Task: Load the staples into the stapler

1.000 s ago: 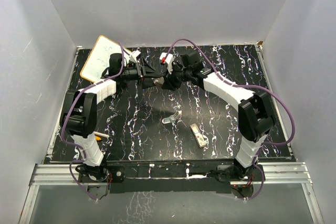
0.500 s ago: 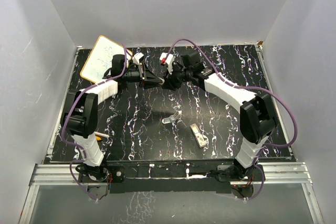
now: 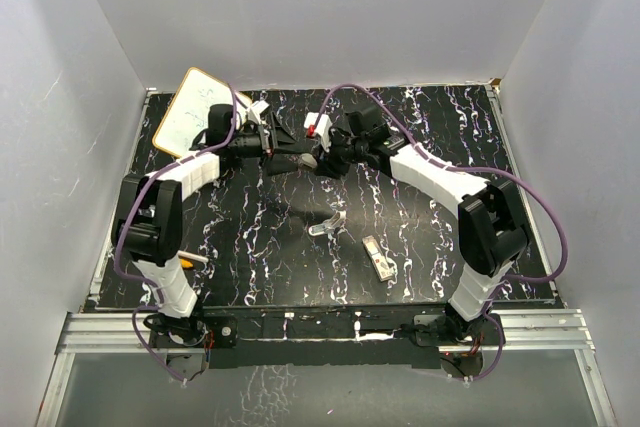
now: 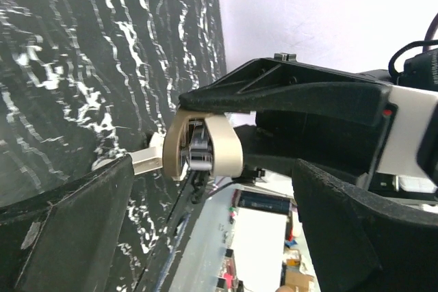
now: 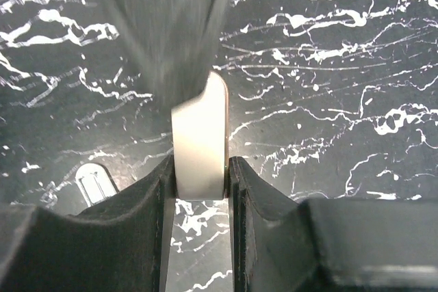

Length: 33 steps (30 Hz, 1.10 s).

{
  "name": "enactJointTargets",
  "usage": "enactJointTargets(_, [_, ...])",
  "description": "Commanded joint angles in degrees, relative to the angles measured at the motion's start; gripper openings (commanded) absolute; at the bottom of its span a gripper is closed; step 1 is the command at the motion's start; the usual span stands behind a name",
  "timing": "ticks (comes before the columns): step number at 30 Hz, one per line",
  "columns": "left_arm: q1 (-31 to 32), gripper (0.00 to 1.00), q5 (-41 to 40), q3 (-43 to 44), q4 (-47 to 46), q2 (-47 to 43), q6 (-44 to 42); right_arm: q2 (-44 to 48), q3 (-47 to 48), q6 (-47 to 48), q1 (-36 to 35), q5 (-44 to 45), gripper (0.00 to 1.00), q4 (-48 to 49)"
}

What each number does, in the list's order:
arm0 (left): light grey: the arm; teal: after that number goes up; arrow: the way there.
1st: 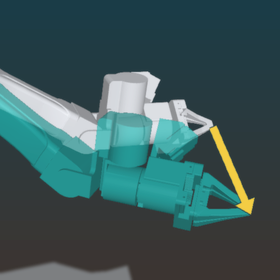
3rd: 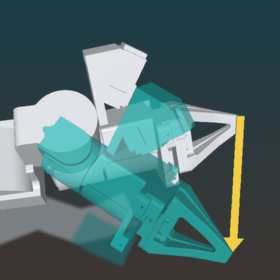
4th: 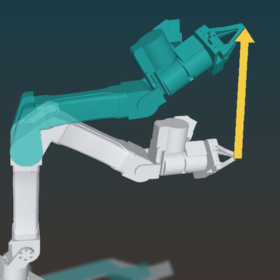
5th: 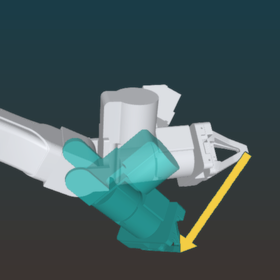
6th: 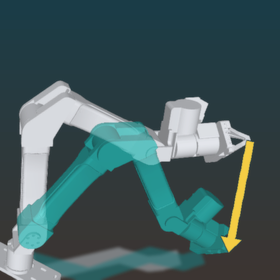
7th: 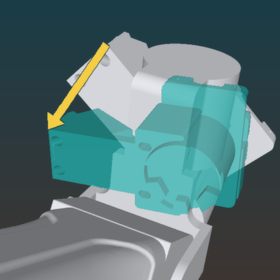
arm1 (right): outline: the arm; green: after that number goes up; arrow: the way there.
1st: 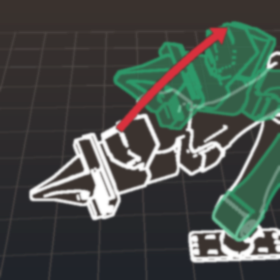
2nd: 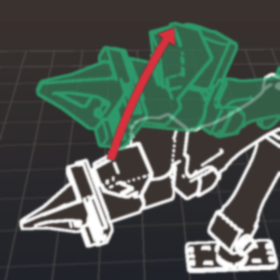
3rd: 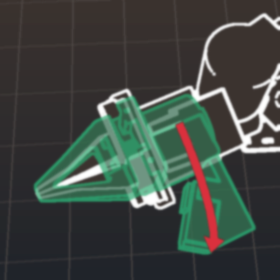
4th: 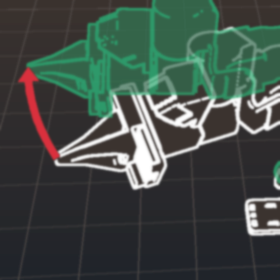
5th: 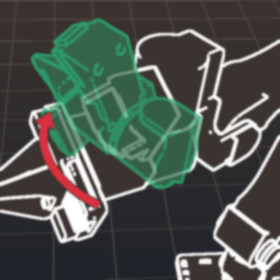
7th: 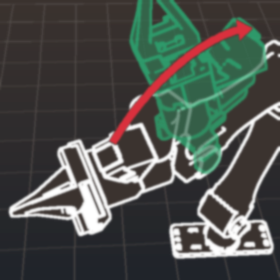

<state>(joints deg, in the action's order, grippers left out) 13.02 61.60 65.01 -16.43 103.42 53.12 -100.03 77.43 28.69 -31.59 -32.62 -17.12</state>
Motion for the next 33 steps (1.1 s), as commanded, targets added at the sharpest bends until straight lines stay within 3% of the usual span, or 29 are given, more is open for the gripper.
enactJointTargets(1, [-4.0, 0.97, -3.0, 0.6, 11.3, -6.6, -12.1, 1.3, 0.0, 10.2, 1.3, 3.1, 0.08, -2.7])
enactJointTargets(6, [-6.1, 0.96, -14.3, 3.6, 29.5, -11.5, -36.0, -5.9, 2.3, 16.5, 4.6, 1.3, 0.08, -9.4])
enactJointTargets(11, [-6.1, 0.96, -21.9, -2.4, 28.8, -20.0, -47.9, -11.0, 4.6, 21.2, 4.9, 1.1, 0.09, -13.4])
enactJointTargets(19, [-5.8, 0.95, -19.9, -7.6, 32.2, -24.2, -61.9, -14.9, 2.0, 26.2, 5.5, 1.7, 0.14, -11.2])
enactJointTargets(23, [-5.2, 0.95, -17.9, -9.5, 31.8, -26.5, -67.1, -16.0, 1.0, 27.8, 5.5, 2.3, 0.21, -11.2])
enactJointTargets(33, [1.8, 0.95, -17.4, -10.5, 33.0, -27.6, -76.0, -17.0, 0.6, 27.1, 6.0, 5.2, 0.55, -11.0])
